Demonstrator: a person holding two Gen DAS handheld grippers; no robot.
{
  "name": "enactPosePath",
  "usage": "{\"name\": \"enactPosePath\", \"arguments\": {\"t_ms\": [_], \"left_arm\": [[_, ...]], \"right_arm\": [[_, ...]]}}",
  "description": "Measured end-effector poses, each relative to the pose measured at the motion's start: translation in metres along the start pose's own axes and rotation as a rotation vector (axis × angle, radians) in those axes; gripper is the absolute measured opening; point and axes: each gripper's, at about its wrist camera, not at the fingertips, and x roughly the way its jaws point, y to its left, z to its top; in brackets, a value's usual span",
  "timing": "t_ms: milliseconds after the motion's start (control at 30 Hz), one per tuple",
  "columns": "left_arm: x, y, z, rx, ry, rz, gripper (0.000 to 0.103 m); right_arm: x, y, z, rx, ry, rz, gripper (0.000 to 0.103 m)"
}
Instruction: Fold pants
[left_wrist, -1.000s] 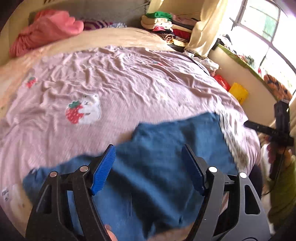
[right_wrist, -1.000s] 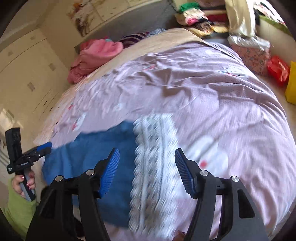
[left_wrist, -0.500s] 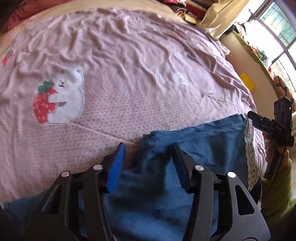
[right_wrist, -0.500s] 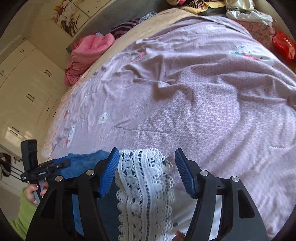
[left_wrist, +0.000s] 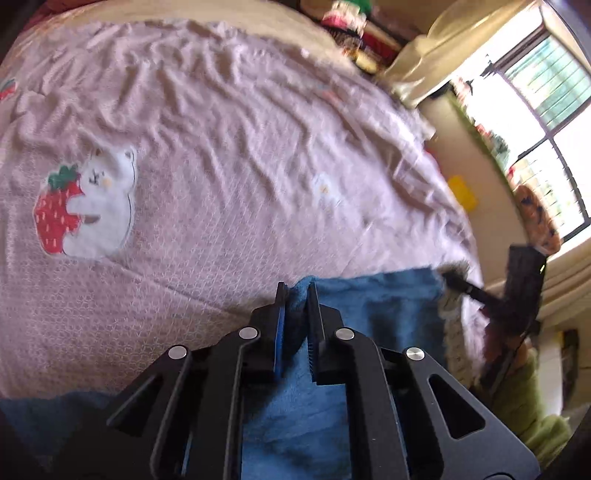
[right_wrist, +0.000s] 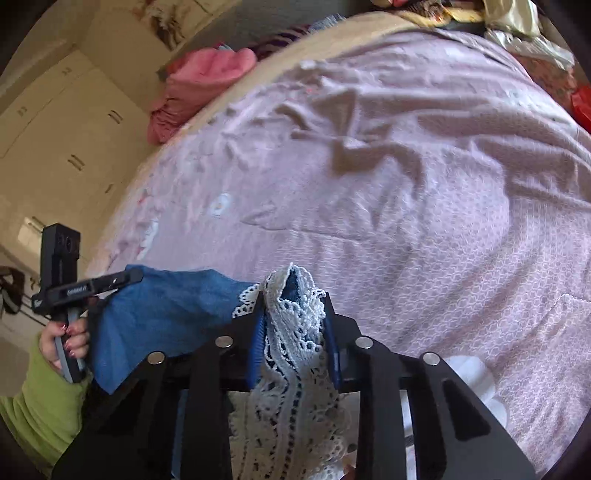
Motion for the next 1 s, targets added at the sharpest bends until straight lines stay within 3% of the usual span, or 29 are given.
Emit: {"name": "enactPosePath", "arguments": {"t_ms": [100,233,300,400,433,467,567,667,733,867,1000], "left_arm": [[-0.012,-0.005,0.006,0.010,-0.051,-0.029,0.002],[-0.021,-0.014,0.023,0.015,-0.109,-0.034,0.000],[-0.019,-0.018,0.028,0.035,-0.103,-0.002,0.000],[-0.015,-0.016,0.025,0.042,-0.076,-0.004,0.000],[-0.012,-0.015,0.022,0.053,-0.054,0.019,0.002],[-0.008,-0.011,0.020,0.052,-0.024,0.024,0.013],[0.002,0.001,0.012,0.023,0.030,0.059,0.031],[0.013,0.010,0.006,0.001,0.092,0.072,0.037],[0.021,0.010,0.002,0.000,0.118,0.080,0.035],[0.034,-0.001,-0.006,0.031,0.138,0.120,0.009],[0.010,-0.017,-0.002,0.073,0.019,0.149,0.004]], "right_arm": [[-0.018,0.009,0.004,-0.038,-0.079,0.023,0.022],[-0.031,0.018,0.020,-0.085,-0.142,-0.011,0.021],[-0.027,0.021,0.030,-0.125,-0.134,-0.071,0.021],[-0.004,0.011,0.037,-0.125,-0.047,-0.146,0.021],[0.003,0.009,0.036,-0.135,-0.027,-0.170,0.021],[0.011,0.007,0.033,-0.147,-0.002,-0.191,0.021],[0.019,0.002,0.026,-0.134,0.008,-0.196,0.021],[0.016,0.002,0.022,-0.129,-0.007,-0.193,0.022],[0.015,0.004,0.021,-0.131,-0.010,-0.198,0.022],[0.011,0.007,0.018,-0.126,-0.025,-0.196,0.022],[-0.002,0.010,0.016,-0.104,-0.073,-0.161,0.022]]}}
